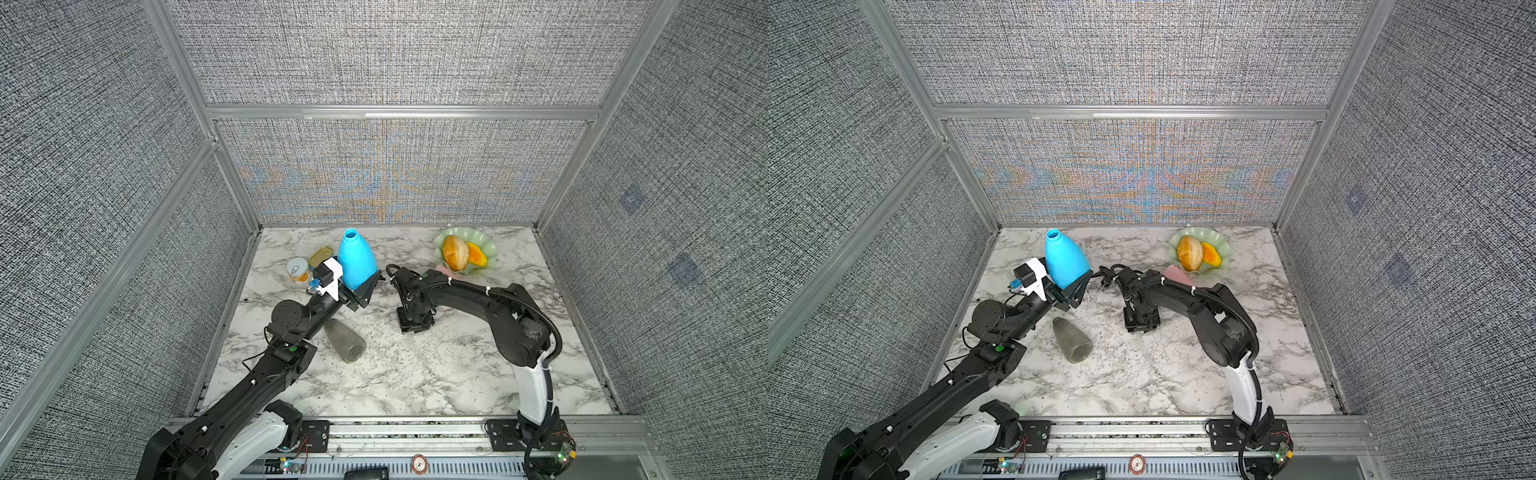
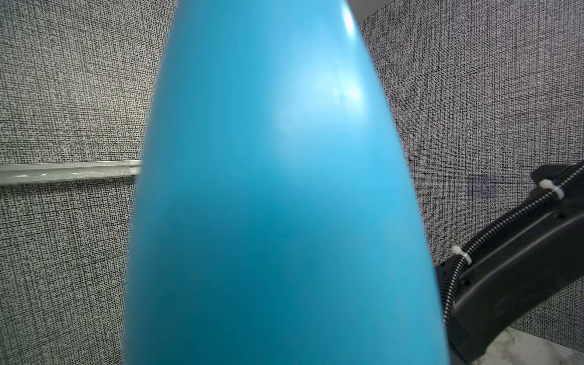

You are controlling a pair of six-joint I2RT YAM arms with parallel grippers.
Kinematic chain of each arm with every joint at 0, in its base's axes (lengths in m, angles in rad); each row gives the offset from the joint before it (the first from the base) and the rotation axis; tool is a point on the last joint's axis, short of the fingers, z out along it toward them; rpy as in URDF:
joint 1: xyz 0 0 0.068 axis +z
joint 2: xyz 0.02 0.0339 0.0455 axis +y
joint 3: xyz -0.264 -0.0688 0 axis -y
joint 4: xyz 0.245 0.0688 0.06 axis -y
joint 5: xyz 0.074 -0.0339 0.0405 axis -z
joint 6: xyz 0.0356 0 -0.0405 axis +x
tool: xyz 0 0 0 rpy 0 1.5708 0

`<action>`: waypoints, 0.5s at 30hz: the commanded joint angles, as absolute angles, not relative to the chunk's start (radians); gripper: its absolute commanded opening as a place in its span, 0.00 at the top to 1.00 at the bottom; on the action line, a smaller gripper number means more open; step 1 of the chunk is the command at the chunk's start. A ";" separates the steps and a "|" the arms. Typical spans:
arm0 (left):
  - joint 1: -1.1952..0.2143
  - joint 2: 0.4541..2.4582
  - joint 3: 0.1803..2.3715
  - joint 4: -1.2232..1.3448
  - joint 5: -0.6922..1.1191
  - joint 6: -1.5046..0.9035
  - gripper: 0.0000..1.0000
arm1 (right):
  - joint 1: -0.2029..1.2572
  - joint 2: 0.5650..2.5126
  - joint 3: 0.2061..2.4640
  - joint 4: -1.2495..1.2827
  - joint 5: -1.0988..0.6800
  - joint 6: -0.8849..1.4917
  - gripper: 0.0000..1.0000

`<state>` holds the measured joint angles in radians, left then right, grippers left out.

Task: Attach spray nozzles to spray bottles
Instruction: Pick up the spray nozzle from the center of the board.

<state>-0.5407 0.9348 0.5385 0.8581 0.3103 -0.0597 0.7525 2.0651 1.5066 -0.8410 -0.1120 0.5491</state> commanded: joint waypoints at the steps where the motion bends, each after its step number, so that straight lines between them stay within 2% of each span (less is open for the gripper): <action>1: -0.543 0.937 0.545 0.868 0.318 -0.052 0.24 | 0.753 2.042 1.488 -0.924 -0.090 0.473 0.56; 6: -0.545 0.943 0.548 0.867 0.320 -0.050 0.24 | 0.748 2.007 1.484 -0.964 -0.103 0.410 0.48; 15: -0.548 0.946 0.549 0.864 0.318 -0.052 0.24 | 0.732 2.084 1.614 -1.040 -0.141 0.399 0.47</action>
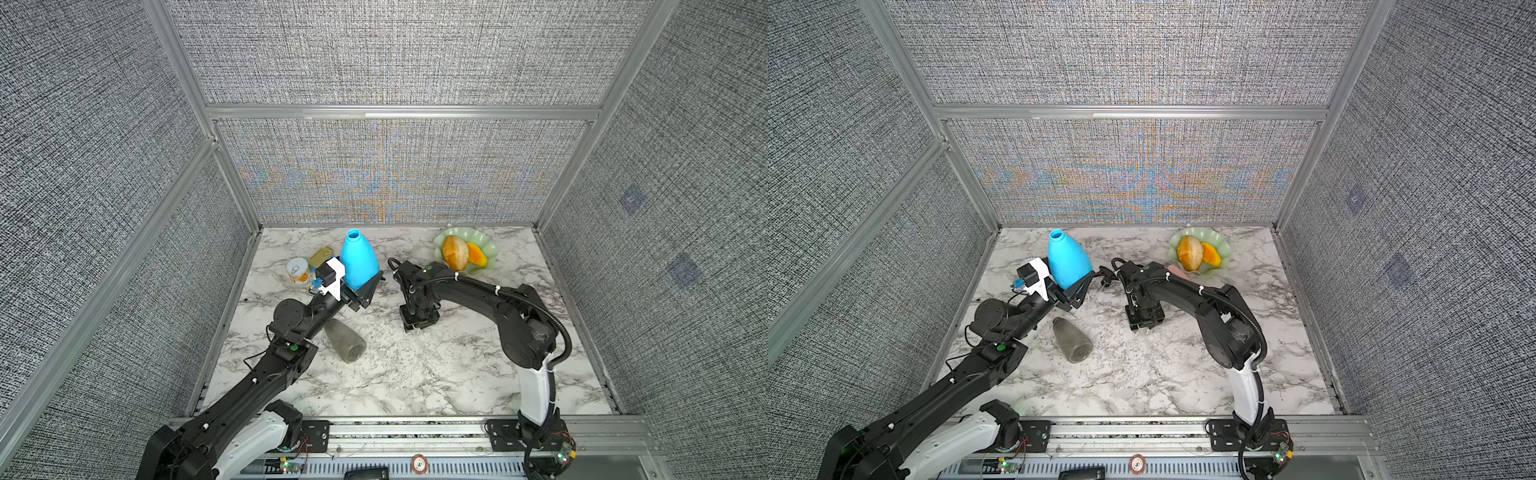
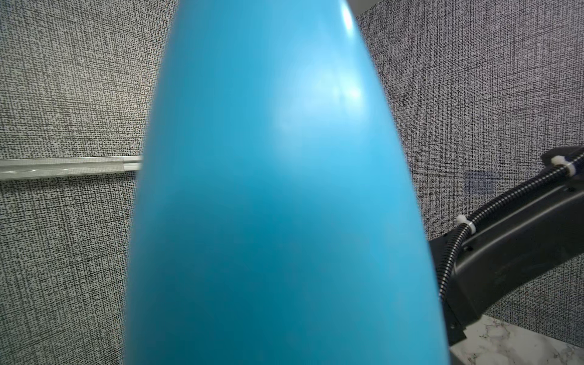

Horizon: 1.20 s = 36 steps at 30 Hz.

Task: Attach spray nozzles to spray bottles
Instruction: Pick up the spray nozzle from the center of the board.

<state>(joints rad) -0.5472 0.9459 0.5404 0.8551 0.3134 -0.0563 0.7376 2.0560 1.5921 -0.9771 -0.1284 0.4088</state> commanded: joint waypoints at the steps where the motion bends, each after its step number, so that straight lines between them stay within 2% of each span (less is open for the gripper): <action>1: -0.548 0.948 0.548 0.863 0.319 -0.051 0.24 | 0.729 2.095 1.627 -1.047 -0.139 0.401 0.49; 15: -0.551 0.940 0.552 0.855 0.325 -0.043 0.24 | 0.726 2.189 1.731 -1.046 -0.090 0.431 0.51; 24: -0.554 0.938 0.554 0.847 0.325 -0.035 0.24 | 0.729 2.188 1.694 -1.010 -0.060 0.444 0.59; 29: -0.557 0.939 0.554 0.844 0.322 -0.031 0.24 | 0.729 2.116 1.648 -0.956 -0.074 0.459 0.68; 36: -0.560 0.945 0.549 0.850 0.322 -0.031 0.24 | 0.732 1.899 1.546 -0.806 -0.124 0.479 0.69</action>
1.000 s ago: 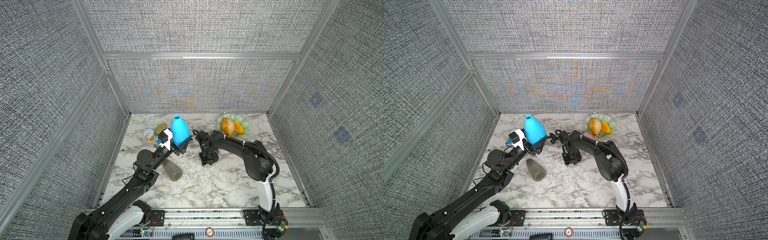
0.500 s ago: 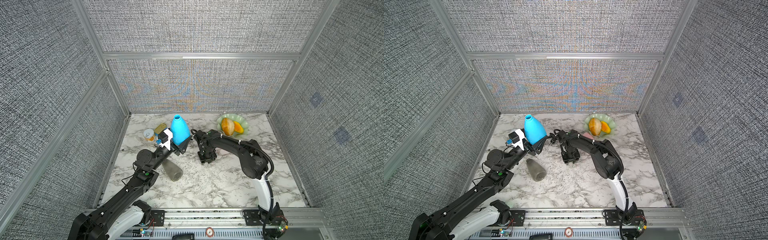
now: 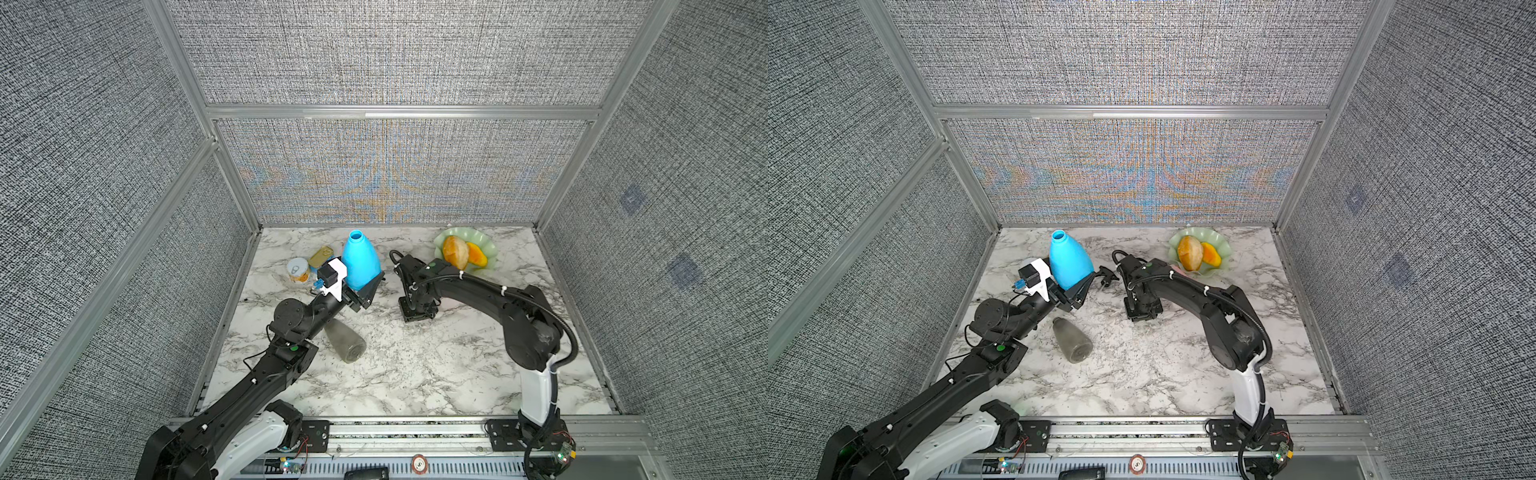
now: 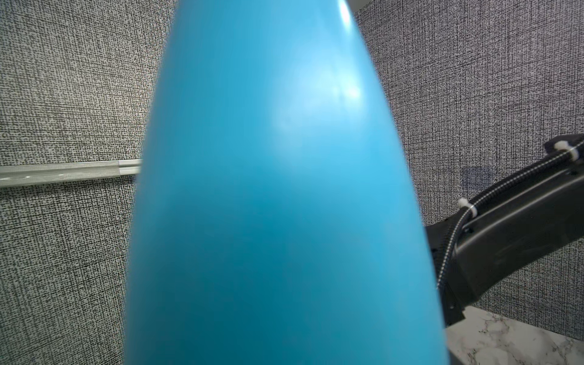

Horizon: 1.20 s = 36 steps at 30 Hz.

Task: Attach spray nozzles to spray bottles
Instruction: Pick up the spray nozzle from the center of the board, then insert the spray nozzle into the spray bottle.

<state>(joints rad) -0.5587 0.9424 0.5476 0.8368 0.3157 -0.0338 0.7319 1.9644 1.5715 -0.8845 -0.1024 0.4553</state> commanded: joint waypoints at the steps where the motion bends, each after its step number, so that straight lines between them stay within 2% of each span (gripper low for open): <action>1: -0.560 0.945 0.544 0.858 0.325 -0.030 0.24 | 0.732 1.857 1.535 -0.782 -0.122 0.489 0.69; 10: -0.567 0.967 0.525 0.892 0.337 -0.021 0.24 | 0.751 1.508 1.520 -0.503 -0.067 0.441 0.70; 16: -0.585 0.995 0.513 0.912 0.373 -0.012 0.24 | 0.770 1.370 1.573 -0.278 0.017 0.368 0.69; 20: -0.613 1.020 0.506 0.917 0.375 0.001 0.23 | 0.770 1.366 1.697 -0.199 0.017 0.318 0.69; 26: -0.635 1.040 0.511 0.904 0.371 0.014 0.23 | 0.779 1.423 1.884 -0.131 -0.109 0.343 0.69; 36: -0.640 1.053 0.509 0.908 0.341 0.003 0.23 | 0.847 1.478 1.990 -0.097 -0.214 0.399 0.69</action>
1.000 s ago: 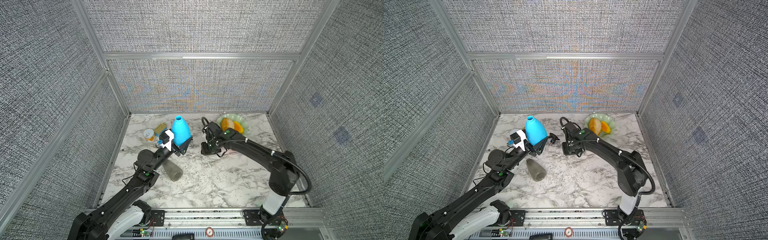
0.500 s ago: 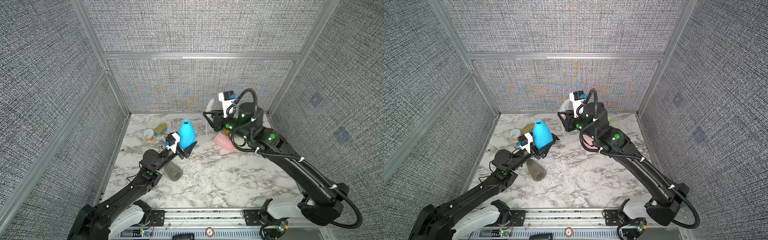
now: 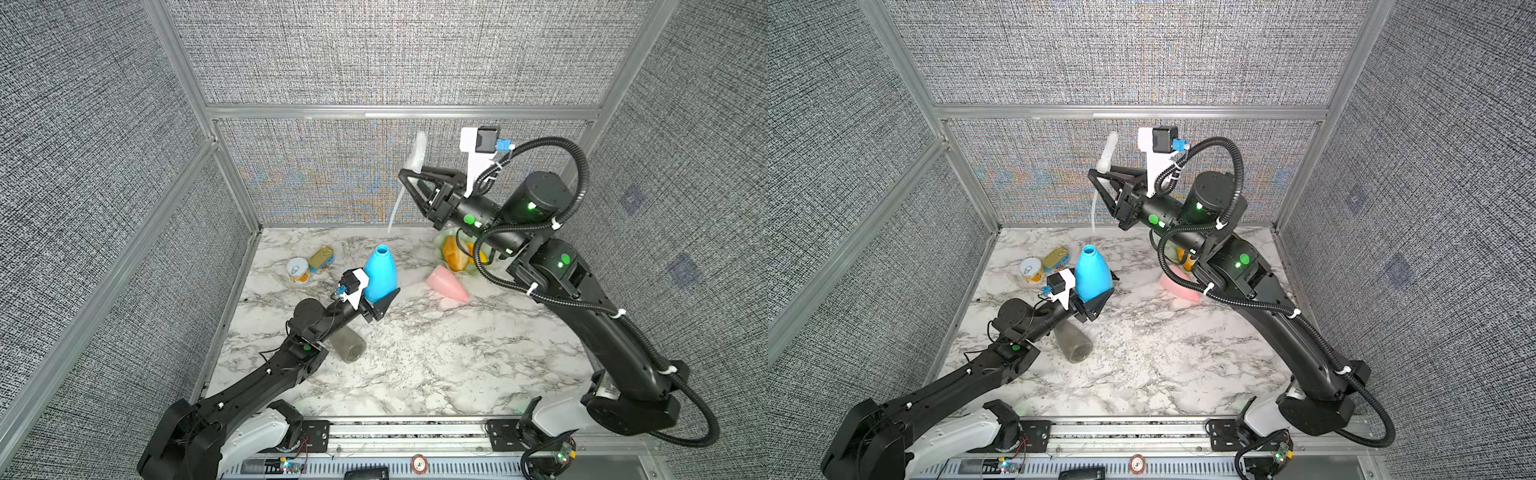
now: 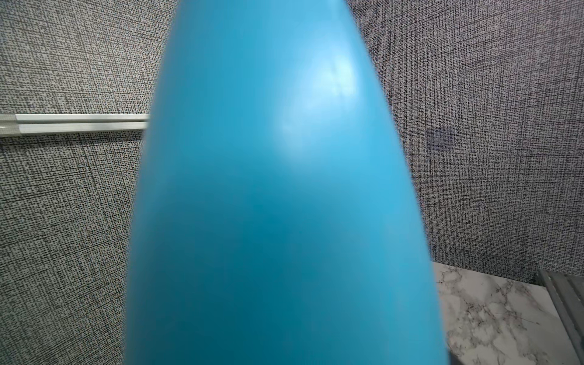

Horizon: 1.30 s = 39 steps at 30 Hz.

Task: Attach spray nozzles to spray bottles
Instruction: Insert the spray nozzle into the spray bottle.

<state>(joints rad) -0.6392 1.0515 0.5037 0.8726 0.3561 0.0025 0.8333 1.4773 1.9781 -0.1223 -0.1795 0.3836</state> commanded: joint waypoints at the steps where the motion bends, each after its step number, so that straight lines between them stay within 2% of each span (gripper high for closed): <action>1: -0.640 1.053 0.506 0.913 0.339 0.004 0.23 | 0.853 1.476 1.984 -0.095 -0.212 0.395 0.69; 14: -0.639 1.045 0.505 0.930 0.339 -0.014 0.22 | 0.870 1.462 1.880 -0.112 -0.153 0.371 0.70; 20: -0.640 1.043 0.508 0.923 0.331 -0.016 0.23 | 0.876 1.470 1.839 -0.108 -0.199 0.377 0.70; 25: -0.640 1.041 0.511 0.931 0.328 -0.043 0.23 | 0.886 1.422 1.693 -0.037 -0.248 0.344 0.69; 39: -0.640 1.033 0.518 0.912 0.331 -0.033 0.23 | 0.910 1.412 1.565 -0.008 -0.160 0.244 0.69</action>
<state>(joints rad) -0.6407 1.0374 0.5083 0.8970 0.3393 -0.0269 0.9051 1.4101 1.5742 -0.0425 -0.1795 0.2768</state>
